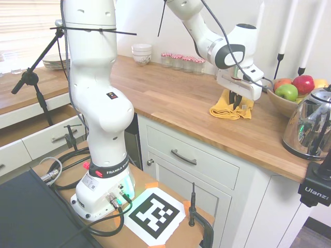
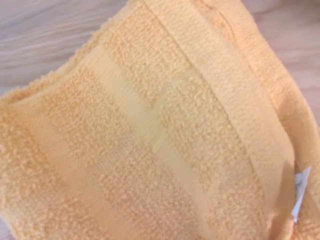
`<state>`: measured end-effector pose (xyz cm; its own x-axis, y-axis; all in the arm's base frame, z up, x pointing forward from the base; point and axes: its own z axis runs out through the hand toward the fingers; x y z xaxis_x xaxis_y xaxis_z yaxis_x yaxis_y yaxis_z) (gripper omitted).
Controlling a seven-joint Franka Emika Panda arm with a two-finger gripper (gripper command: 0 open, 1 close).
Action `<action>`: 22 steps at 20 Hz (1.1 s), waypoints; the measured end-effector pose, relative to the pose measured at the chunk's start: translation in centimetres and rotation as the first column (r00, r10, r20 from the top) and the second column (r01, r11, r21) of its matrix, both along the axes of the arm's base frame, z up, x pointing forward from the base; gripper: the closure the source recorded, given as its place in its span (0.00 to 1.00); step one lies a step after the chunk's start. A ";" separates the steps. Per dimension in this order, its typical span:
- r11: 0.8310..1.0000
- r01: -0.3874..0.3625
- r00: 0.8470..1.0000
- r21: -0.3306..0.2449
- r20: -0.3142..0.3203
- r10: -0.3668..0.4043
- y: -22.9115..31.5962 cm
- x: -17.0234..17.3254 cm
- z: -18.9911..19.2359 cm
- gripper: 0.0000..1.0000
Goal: Wipe the counter
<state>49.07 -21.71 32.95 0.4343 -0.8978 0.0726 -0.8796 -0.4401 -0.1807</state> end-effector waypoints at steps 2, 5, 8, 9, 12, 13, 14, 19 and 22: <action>1.000 0.011 1.000 -0.001 0.001 -0.011 -0.8 -0.3 0.0 1.00; 1.000 0.029 1.000 -0.003 0.001 -0.029 -1.7 -0.8 0.0 0.00; 0.999 0.039 0.999 -0.004 0.001 -0.039 -2.2 -1.0 0.1 0.00; 0.999 0.042 0.999 -0.005 0.001 -0.042 -2.4 -1.1 0.1 0.00; 0.999 0.050 0.999 -0.007 0.001 -0.050 -2.9 -1.4 0.1 0.00; 0.999 0.051 0.999 -0.008 0.000 -0.051 -3.0 -1.4 0.1 0.00; 0.999 0.052 0.999 -0.010 0.000 -0.052 -3.1 -1.5 0.1 0.00; 0.999 0.050 0.999 -0.020 -0.004 -0.050 -3.5 -1.7 0.2 0.00; 0.998 0.049 0.999 -0.026 -0.003 -0.049 -3.5 -1.8 0.4 0.00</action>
<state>47.31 -25.24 33.34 0.3904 -0.9158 0.0940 -0.9008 -0.4011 -0.1664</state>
